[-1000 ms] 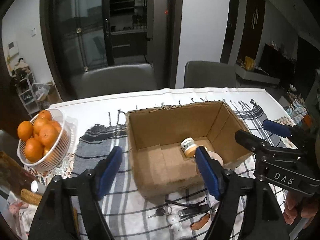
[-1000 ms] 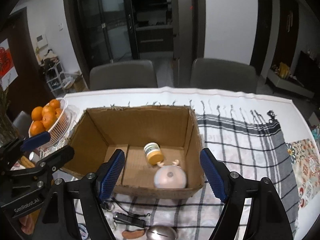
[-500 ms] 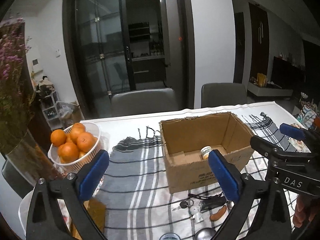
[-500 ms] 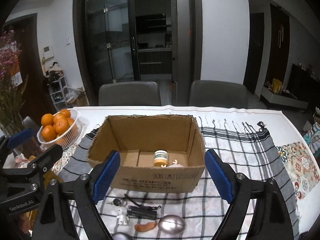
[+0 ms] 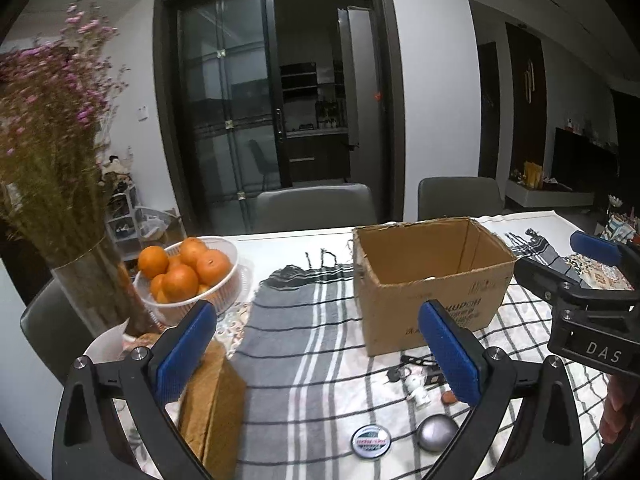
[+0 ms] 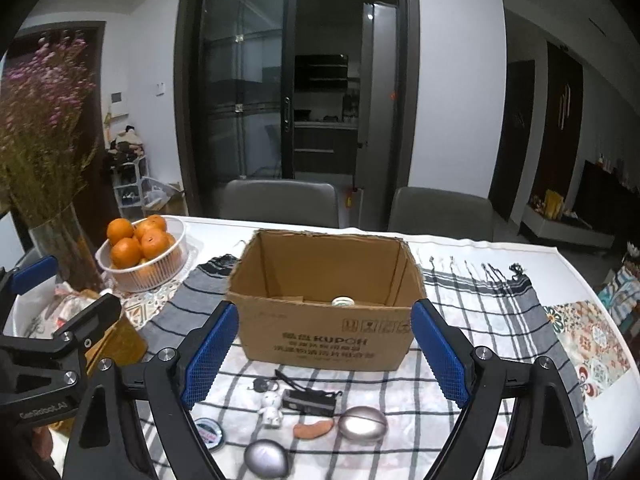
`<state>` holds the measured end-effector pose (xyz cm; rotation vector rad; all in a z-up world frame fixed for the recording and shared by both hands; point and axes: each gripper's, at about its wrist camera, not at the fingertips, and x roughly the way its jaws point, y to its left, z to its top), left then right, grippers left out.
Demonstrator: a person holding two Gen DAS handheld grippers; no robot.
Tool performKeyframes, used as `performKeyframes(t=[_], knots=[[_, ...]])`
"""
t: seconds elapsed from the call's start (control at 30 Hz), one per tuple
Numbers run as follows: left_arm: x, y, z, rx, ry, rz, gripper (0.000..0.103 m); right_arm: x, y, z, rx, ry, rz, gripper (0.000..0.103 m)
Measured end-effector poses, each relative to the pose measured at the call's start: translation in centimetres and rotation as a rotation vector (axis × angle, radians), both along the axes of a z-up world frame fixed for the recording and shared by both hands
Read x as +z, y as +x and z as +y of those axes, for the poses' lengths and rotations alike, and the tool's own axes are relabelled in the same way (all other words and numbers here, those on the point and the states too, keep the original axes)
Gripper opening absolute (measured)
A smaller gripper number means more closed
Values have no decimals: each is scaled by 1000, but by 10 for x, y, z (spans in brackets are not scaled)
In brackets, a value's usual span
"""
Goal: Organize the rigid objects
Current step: 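Withdraw both tools from the box back toward the remaining items, then grasp the green-and-white balm tin with the left tool while the right tool grasps the grey case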
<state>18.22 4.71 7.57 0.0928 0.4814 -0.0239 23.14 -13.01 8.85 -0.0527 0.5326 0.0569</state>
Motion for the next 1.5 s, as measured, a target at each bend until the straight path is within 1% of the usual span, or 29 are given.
performKeyframes(t=[0.17,0.33,0.5,0.63,0.77,1.0,1.13,1.27,1.5], knots=[[-8,-20,9,7,12,-5,103,-3,-21,13,17,-25,-34,89],[-20,-32,11,-18,12,13,103,-14,-38,20,32,-9,-30,89],[-37,-38,11,-38,18,39,103,-33,-47,23,55,19,13,89],[-52,-43,11,-58,26,67,103,-51,-52,22,53,38,52,89],[-69,-43,9,-81,32,110,103,-68,-56,23,49,36,90,89],[-96,-41,8,-130,18,169,103,-97,-56,24,54,44,168,89],[-113,-41,6,-166,49,177,102,-113,-54,24,50,53,200,89],[-131,-37,4,-213,75,194,102,-130,-54,27,52,40,224,89],[-158,-26,-1,-284,103,231,99,-159,-47,31,69,25,276,88]])
